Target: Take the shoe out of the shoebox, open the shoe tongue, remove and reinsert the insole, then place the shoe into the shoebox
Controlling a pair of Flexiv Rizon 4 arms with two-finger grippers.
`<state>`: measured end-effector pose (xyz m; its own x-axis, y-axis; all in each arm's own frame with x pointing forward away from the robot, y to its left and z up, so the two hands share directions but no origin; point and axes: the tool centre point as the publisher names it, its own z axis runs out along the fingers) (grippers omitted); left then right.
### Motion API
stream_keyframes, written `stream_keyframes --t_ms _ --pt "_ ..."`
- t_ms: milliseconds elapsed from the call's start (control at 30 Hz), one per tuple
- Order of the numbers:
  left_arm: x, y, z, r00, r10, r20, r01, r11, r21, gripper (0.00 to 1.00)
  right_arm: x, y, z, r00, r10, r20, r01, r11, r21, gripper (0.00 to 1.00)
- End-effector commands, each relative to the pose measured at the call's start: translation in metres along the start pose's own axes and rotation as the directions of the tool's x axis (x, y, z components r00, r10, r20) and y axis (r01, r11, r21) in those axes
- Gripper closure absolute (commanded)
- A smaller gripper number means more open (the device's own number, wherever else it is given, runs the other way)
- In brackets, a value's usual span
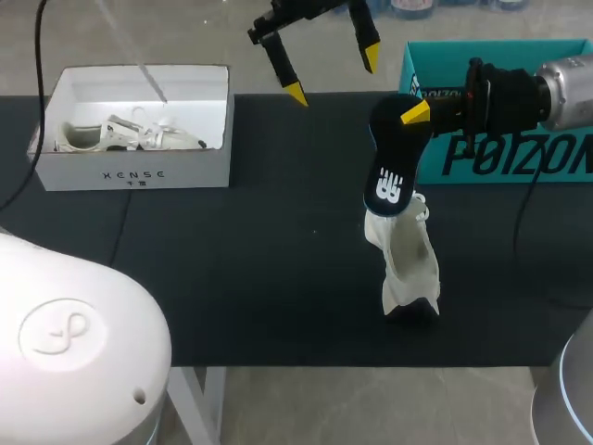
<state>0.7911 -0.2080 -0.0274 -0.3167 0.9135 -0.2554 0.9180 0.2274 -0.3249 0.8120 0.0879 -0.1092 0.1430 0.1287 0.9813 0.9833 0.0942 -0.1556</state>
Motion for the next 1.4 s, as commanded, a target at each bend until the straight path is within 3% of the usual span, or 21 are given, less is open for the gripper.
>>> stream_keyframes --t_ms 33,433,700,1067,1400 --pt "-0.004 0.001 -0.002 0.986 0.000 -0.166 0.000 1.000 0.001 0.00 0.000 0.000 0.001 1.000 0.000 0.000 0.000 1.000 -0.002 1.00" --pt "-0.004 0.001 -0.002 0.986 0.000 -0.166 0.000 1.000 0.001 0.00 0.000 0.000 0.001 1.000 0.000 0.000 0.000 1.000 -0.002 1.00" --pt "-0.026 0.015 -0.017 0.972 0.054 -0.228 -0.071 0.995 -0.067 0.00 0.000 0.000 0.001 1.000 0.000 0.000 0.000 1.000 -0.002 1.00" --pt "-0.052 0.025 -0.013 0.968 0.101 -0.232 -0.120 0.990 -0.068 0.00 0.000 0.000 0.001 1.000 0.000 0.000 0.000 1.000 -0.002 1.00" --pt "-0.050 0.026 -0.012 0.970 0.114 -0.216 -0.137 0.986 -0.098 0.00 0.000 0.000 0.001 1.000 0.000 0.000 0.000 1.000 -0.002 1.00"
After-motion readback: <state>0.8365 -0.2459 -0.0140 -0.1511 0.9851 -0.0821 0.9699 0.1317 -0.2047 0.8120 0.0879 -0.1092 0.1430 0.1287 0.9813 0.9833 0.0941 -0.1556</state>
